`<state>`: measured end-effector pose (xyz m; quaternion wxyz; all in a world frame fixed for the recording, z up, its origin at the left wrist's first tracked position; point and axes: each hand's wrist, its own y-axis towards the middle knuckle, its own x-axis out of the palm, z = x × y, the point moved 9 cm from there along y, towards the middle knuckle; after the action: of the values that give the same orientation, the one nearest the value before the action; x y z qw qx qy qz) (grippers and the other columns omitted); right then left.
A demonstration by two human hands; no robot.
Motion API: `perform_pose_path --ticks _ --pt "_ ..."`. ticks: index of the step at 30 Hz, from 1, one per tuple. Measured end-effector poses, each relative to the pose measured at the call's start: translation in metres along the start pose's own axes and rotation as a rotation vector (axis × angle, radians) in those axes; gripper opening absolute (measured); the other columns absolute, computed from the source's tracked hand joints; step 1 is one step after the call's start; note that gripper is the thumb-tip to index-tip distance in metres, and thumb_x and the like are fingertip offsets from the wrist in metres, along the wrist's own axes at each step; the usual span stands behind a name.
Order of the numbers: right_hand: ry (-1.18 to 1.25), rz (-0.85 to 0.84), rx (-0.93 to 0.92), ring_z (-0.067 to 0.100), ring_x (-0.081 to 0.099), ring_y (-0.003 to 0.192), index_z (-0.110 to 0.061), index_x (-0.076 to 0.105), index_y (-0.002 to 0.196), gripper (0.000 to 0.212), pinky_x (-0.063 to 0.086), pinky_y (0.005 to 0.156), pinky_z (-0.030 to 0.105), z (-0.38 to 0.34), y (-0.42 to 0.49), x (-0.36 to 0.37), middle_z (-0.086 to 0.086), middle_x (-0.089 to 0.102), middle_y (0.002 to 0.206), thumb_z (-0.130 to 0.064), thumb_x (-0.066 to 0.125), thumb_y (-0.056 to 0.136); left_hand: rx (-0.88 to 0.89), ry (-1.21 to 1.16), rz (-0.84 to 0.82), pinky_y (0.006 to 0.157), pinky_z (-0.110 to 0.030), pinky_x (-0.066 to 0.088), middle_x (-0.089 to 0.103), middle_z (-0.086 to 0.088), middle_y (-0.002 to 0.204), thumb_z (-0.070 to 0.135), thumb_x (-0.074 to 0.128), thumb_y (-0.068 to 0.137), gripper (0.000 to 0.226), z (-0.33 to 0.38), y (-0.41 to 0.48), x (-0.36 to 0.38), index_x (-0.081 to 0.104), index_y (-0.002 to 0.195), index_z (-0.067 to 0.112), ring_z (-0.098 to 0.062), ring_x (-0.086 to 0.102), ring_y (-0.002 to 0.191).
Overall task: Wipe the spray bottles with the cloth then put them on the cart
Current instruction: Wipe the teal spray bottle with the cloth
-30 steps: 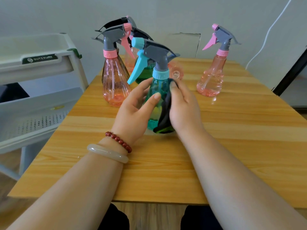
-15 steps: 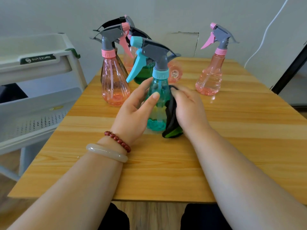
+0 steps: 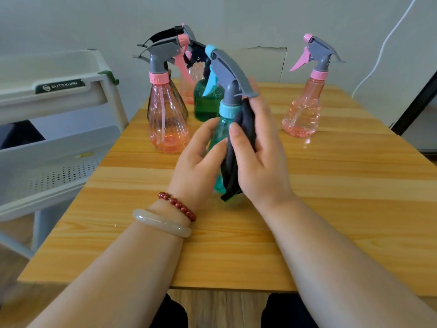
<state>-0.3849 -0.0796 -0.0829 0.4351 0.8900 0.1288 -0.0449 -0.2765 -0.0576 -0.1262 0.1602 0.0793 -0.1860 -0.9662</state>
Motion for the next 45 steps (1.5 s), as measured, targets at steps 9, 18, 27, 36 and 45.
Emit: perform_pose_path --ticks 9,18,27,36,45 --pt "0.027 0.016 0.48 0.009 0.057 0.12 -0.015 0.065 0.125 0.037 0.044 0.106 0.032 0.044 -0.005 -0.006 -0.004 0.066 0.125 -0.023 0.047 0.094 -0.002 0.004 0.005 0.107 -0.041 0.047 0.063 0.002 0.129 0.032 0.063 0.089 0.055 0.0 -0.001 -0.004 0.048 0.14 0.016 -0.01 0.059 0.121" --pt "0.045 0.029 0.184 0.0 0.052 0.123 -0.015 0.054 0.13 0.033 0.038 0.099 0.011 0.013 0.0 -0.011 -0.005 0.059 0.127 -0.005 0.048 0.098 0.029 0.151 -0.004 0.102 -0.008 0.034 0.053 0.011 0.127 0.04 0.048 0.089 0.053 0.0 0.001 -0.001 0.043 0.142 0.035 0.016 0.044 0.116" --pt "-0.107 0.082 -0.088 0.014 0.039 0.138 0.009 0.042 0.14 0.041 0.029 0.115 0.023 -0.014 0.0 -0.009 0.004 0.043 0.142 0.005 0.042 0.099 0.039 0.091 -0.038 0.117 -0.037 0.033 0.052 0.016 0.139 0.042 0.049 0.09 0.059 -0.002 0.001 0.004 0.041 0.147 0.03 0.0 0.042 0.135" --pt "-0.033 -0.086 0.468 0.001 0.049 0.127 -0.02 0.054 0.138 0.037 0.037 0.105 0.011 0.046 -0.007 -0.005 -0.008 0.057 0.137 -0.015 0.043 0.104 0.027 -0.039 -0.005 0.089 -0.019 0.05 0.063 0.005 0.11 0.022 0.045 0.097 0.03 -0.001 0.0 -0.003 0.049 0.123 0.036 -0.002 0.062 0.102" --pt "-0.083 -0.006 0.198 -0.006 0.04 0.128 -0.025 0.053 0.126 0.029 0.026 0.101 0.002 0.017 0.0 -0.004 -0.008 0.049 0.135 -0.017 0.049 0.099 -0.003 0.091 0.054 0.1 -0.013 0.04 0.059 0.006 0.127 0.044 0.05 0.094 0.042 -0.001 0.002 -0.008 0.054 0.132 0.029 0.009 0.052 0.116"
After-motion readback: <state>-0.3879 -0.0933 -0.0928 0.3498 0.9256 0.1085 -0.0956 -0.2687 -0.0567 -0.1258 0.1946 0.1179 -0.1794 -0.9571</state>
